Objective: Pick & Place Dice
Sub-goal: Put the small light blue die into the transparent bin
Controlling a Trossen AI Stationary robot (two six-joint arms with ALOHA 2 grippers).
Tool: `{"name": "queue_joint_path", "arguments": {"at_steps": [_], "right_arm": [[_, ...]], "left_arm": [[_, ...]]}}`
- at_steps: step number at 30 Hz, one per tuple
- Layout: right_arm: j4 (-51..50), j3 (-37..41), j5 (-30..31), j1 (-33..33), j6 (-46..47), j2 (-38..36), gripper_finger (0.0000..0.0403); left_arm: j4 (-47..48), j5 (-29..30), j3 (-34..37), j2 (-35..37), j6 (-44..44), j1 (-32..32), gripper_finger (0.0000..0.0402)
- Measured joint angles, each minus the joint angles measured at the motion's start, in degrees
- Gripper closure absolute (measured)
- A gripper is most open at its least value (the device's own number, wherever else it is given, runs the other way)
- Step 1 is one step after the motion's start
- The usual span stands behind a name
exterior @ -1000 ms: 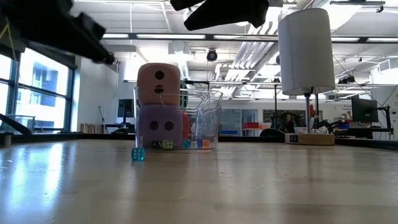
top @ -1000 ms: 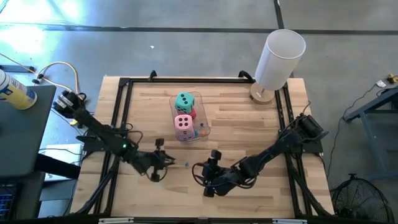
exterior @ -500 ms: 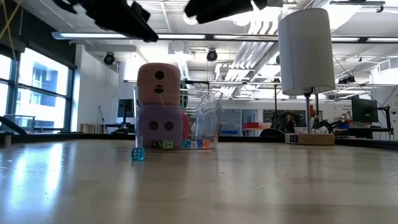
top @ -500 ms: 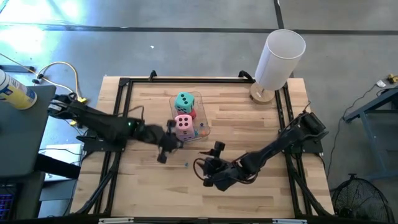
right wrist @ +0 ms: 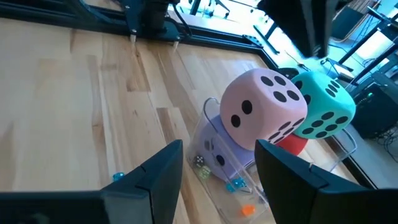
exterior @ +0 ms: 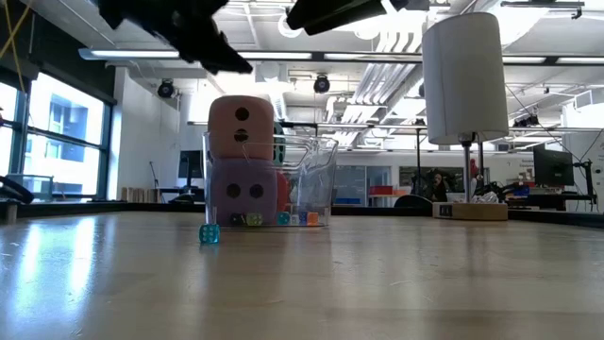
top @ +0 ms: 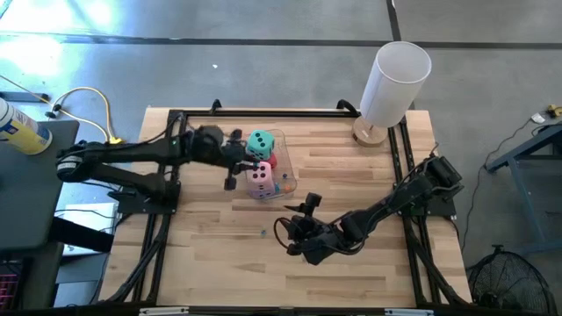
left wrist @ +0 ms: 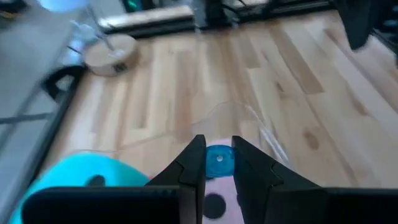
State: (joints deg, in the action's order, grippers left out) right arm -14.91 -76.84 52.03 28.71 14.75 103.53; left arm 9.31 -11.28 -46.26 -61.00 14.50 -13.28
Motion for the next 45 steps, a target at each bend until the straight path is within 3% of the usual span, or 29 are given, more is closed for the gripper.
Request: {"name": "queue_joint_path", "arguments": {"at_steps": [3, 7, 23, 31, 34, 38, 45], "right_arm": [[0.03, 0.0, 0.0, -0.01, 0.26, 0.0, 0.0211], [0.06, 0.0, -0.61, 0.04, 1.84, 0.0, 0.0211], [0.14, 0.0, -1.57, 0.15, 2.15, 0.0, 0.0211], [-0.1, 0.0, -2.65, 0.17, 3.73, 0.0, 0.0211], [-0.33, 0.0, -4.31, 0.17, 5.43, 0.0, 0.0211], [-0.93, 0.0, -4.63, 0.2, 6.65, 0.0, 0.0211], [-1.21, 0.0, -4.63, 0.59, 7.53, 0.0, 0.0211]], "left_arm": [[-0.81, -4.95, 0.02, -1.64, 0.72, -4.72, 0.0348], [-2.86, -4.33, 0.02, -2.95, -3.6, -8.59, 0.0346], [-3.11, -3.18, 0.02, -5.38, -0.86, -9.22, 0.0327], [-3.04, 0.08, 0.04, -9.73, -4.36, -8.17, 0.0327], [-4.18, 5.63, 0.04, -9.97, -0.83, -6.98, 0.0327], [-4.47, 12.22, 0.02, -9.77, -3.31, -6.17, 0.0327], [-4.43, 13.2, 0.02, -9.77, -5.44, -5.81, 0.0327]]}}
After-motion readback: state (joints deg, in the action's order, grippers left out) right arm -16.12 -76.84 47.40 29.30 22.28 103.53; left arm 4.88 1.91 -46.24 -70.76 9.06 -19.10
